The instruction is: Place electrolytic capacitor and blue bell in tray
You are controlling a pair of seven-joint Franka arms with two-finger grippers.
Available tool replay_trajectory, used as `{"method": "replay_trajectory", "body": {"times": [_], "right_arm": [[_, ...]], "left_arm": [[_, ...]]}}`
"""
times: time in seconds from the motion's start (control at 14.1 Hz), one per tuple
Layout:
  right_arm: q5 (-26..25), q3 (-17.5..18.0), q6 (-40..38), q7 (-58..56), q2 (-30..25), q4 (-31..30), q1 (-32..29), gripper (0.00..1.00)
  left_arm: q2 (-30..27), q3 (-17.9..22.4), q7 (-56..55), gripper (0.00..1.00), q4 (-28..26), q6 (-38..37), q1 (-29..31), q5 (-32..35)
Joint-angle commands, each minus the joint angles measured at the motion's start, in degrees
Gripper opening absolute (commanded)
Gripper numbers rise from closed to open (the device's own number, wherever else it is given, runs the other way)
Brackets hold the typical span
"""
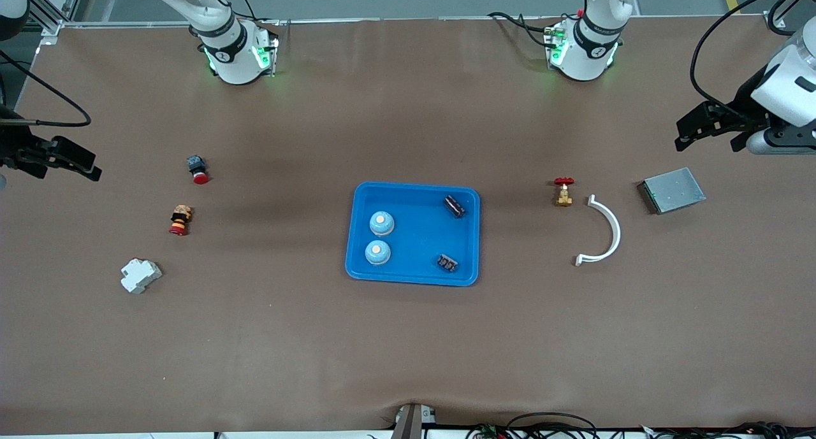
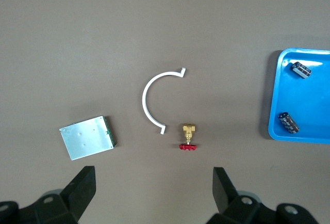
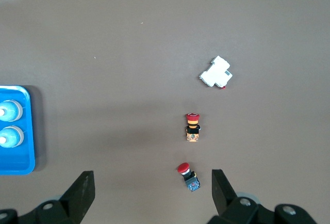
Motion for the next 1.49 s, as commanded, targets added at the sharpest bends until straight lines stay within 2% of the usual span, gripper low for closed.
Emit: {"method": "replay_trajectory", "body": {"times": [0.0, 0.85, 1.06, 1.42], "right_arm": [[-0.6, 0.0, 0.7, -0.1, -1.7, -2.0, 0.0, 1.0], [-0.6, 0.0, 2.1, -0.1, -1.5, -3.0, 0.2, 1.0], [-0.6, 0.0, 2.0, -0.1, -1.6, -3.0, 0.0, 1.0], [-0.4, 0.0, 1.4, 0.0, -1.8, -3.0, 0.1, 1.0]], "left_arm": [[1.0, -0.7, 0.6, 1.0, 1.9, -1.2, 0.9, -0.1], [1.4, -1.8, 0.6, 1.0, 2.8, -1.2, 2.3, -0.1], [1.5, -5.1, 0.6, 1.0, 2.8, -1.2, 4.6, -0.1], [1.5, -4.6, 0.6, 1.0, 2.8, -1.2, 3.7, -0.1]]}}
